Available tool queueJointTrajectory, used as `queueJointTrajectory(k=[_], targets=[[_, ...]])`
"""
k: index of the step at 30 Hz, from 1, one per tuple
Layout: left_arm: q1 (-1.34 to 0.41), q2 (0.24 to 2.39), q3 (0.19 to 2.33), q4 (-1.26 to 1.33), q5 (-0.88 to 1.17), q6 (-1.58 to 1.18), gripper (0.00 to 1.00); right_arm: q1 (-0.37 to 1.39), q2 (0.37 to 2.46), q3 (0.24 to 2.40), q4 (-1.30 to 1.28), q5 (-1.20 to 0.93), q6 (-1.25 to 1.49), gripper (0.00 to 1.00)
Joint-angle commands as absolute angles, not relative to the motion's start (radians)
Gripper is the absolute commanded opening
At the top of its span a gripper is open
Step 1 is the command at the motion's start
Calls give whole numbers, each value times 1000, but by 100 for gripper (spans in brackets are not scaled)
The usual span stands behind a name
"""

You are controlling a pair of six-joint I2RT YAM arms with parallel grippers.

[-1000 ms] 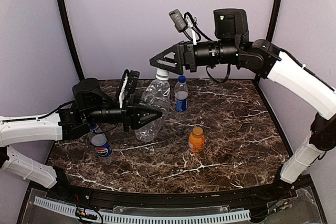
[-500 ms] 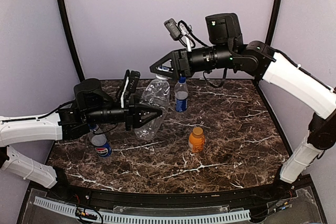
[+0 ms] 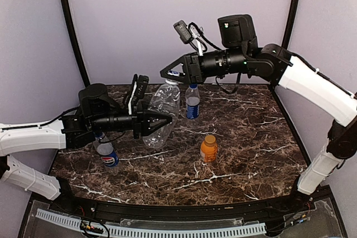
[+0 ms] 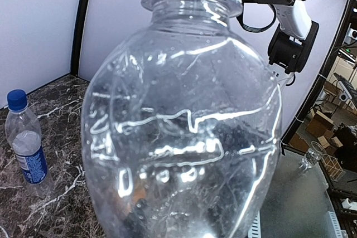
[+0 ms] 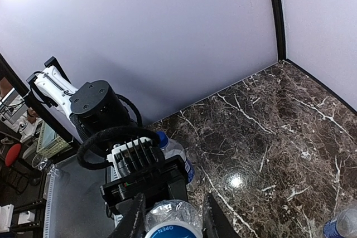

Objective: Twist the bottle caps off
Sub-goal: Unscrew the bottle cap from the plastic bottle.

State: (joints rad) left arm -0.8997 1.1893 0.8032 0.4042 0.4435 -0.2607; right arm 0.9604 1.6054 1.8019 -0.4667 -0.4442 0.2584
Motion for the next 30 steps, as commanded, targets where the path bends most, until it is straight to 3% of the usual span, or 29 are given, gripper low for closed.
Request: queueJointTrajectory(k=[1, 14, 21, 30], targets=[[-900, 1150, 820, 419, 463, -247, 32, 963, 1582, 1799, -426, -499, 167, 21], [-900, 1132, 724, 693, 868, -421, 34, 887, 1621, 1865, -485, -1203, -270, 22], [-900, 1160, 727, 738, 900, -438, 34, 885, 1649, 1898, -507, -1257, -288, 25], [-900, 1186, 754, 715, 862, -405, 33, 884, 1652, 1875, -458, -1140, -177, 32]])
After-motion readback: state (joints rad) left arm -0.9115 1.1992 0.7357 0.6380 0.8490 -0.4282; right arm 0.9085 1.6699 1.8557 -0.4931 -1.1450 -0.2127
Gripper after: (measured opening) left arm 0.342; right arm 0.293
